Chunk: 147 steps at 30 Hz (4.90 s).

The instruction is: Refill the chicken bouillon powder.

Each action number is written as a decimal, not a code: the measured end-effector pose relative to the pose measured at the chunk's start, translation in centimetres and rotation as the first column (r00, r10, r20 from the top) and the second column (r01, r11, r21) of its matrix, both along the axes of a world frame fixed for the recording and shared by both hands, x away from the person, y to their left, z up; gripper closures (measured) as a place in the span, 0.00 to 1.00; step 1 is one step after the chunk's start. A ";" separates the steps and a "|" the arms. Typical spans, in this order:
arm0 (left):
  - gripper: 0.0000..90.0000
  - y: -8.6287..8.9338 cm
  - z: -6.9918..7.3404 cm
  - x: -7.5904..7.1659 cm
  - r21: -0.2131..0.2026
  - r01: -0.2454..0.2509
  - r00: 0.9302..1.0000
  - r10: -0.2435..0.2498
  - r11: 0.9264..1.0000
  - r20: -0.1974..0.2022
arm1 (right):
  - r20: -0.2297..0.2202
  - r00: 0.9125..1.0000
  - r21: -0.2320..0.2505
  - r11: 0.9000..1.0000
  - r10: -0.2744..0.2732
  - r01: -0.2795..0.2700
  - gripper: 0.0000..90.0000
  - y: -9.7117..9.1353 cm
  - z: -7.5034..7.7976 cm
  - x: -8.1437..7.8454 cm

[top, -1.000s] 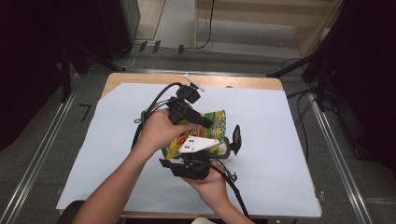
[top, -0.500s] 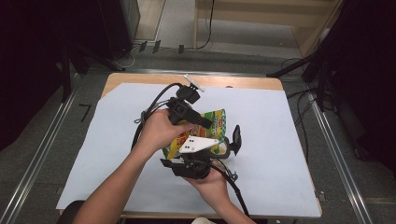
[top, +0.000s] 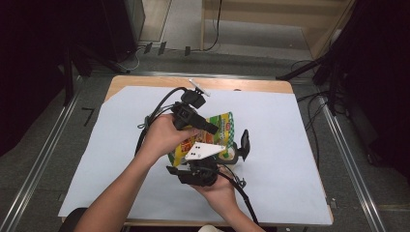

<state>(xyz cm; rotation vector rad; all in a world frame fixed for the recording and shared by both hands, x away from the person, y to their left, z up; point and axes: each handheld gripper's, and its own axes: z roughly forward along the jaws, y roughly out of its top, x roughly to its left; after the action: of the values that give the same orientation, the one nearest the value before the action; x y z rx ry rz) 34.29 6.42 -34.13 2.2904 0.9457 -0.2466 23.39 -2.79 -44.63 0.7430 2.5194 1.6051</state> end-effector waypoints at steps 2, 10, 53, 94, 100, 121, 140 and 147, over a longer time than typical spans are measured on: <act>0.84 0.0 -0.1 0.0 0.000 0.000 1.000 0.000 1.000 -0.005 | 0.007 1.000 -0.008 1.000 0.000 0.000 0.69 0.1 -0.2 0.0; 0.84 0.0 -0.4 0.0 -0.006 0.004 1.000 -0.005 1.000 -0.018 | -0.002 1.000 0.003 1.000 0.015 -0.015 0.64 0.1 -0.7 0.0; 0.93 1.0 -1.7 0.8 -0.044 0.074 0.996 -0.076 0.996 -0.051 | -0.037 0.998 -0.056 0.997 0.048 -0.050 0.56 0.5 -3.7 0.1; 1.00 6.8 0.6 0.0 -0.206 0.111 0.991 -0.123 0.972 -0.048 | 0.005 1.000 -0.044 0.999 -0.017 0.017 0.50 -0.3 -3.1 0.5; 1.00 7.9 0.9 0.1 -0.237 0.095 0.994 -0.107 0.967 -0.039 | 0.008 0.999 -0.040 0.998 -0.042 0.042 0.49 -0.7 -2.9 0.7; 1.00 11.3 1.8 0.4 -0.310 0.046 0.998 -0.055 0.950 -0.020 | 0.032 0.997 -0.013 0.997 -0.076 0.077 0.47 -1.2 -2.7 0.8; 1.00 14.0 0.7 1.8 -0.319 -0.059 0.998 0.061 0.946 -0.004 | 0.017 0.997 -0.008 0.997 -0.073 0.073 0.47 -1.3 -2.8 1.0; 1.00 14.2 0.1 2.5 -0.307 -0.089 0.996 0.093 0.948 -0.002 | 0.013 0.998 -0.013 0.998 -0.065 0.066 0.47 -1.3 -2.9 0.9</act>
<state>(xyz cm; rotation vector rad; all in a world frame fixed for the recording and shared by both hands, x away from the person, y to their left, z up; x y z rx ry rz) 36.81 20.60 -34.08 1.9571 0.9336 -0.3156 24.26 -4.08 -47.51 0.8029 2.4676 1.5661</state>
